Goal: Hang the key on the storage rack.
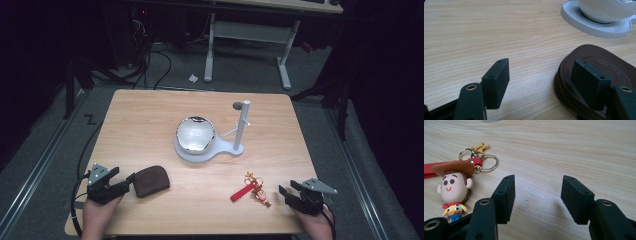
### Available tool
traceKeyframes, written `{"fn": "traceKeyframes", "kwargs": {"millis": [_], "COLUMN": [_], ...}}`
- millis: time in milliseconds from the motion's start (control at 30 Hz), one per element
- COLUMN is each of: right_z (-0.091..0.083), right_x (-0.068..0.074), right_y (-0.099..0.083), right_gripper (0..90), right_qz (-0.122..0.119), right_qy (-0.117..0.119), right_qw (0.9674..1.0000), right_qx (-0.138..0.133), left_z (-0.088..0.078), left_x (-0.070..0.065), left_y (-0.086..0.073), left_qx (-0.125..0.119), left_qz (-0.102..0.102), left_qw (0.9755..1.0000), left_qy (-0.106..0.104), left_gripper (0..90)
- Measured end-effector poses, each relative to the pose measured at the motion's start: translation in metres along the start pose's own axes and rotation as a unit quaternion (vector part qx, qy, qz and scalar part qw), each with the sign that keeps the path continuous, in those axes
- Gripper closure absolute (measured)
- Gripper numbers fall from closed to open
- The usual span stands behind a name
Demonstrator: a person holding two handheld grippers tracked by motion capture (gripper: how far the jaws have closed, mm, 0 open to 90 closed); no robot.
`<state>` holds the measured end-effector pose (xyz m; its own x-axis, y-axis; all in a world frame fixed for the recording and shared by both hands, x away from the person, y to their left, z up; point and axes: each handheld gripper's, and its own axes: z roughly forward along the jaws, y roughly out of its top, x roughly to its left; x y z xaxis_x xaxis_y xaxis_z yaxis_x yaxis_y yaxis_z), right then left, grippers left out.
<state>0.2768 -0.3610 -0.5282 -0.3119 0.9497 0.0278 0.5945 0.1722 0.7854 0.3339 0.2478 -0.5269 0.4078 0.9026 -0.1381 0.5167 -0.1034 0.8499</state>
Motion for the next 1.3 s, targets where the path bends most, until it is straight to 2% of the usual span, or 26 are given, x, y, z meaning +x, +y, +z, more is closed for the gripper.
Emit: {"fn": "traceKeyframes", "kwargs": {"millis": [433, 733, 833, 933, 1233, 1300], "right_z": [0.0, 0.001, 0.001, 0.002, 0.004, 0.008], "right_x": [0.002, 0.005, 0.007, 0.008, 0.015, 0.018], "right_y": [0.0, -0.001, 0.0, 0.0, 0.01, 0.013], "right_gripper": [45.4, 47.3, 47.1, 47.7, 49.5, 50.4], "right_qz": [-0.005, -0.02, -0.018, -0.024, -0.024, -0.037], "right_qy": [0.002, 0.003, -0.001, -0.003, -0.01, -0.008], "right_qw": [1.0, 0.9998, 0.9998, 0.9997, 0.9995, 0.9984], "right_qx": [0.001, -0.003, -0.004, -0.006, 0.021, 0.041], "left_z": [0.001, -0.001, -0.002, -0.002, -0.003, -0.004], "left_x": [-0.001, -0.001, 0.0, 0.001, 0.003, 0.002], "left_y": [0.0, 0.0, 0.0, -0.001, -0.001, -0.001], "left_qx": [0.003, -0.001, -0.002, 0.003, -0.005, -0.009], "left_qz": [0.003, 0.007, 0.003, -0.003, -0.005, -0.003], "left_qw": [1.0, 1.0, 1.0, 0.9999, 0.9997, 0.9996], "left_qy": [-0.002, 0.002, 0.0, -0.012, -0.023, -0.028], "left_gripper": [31.6, 31.5, 31.6, 31.0, 30.3, 30.1]}}
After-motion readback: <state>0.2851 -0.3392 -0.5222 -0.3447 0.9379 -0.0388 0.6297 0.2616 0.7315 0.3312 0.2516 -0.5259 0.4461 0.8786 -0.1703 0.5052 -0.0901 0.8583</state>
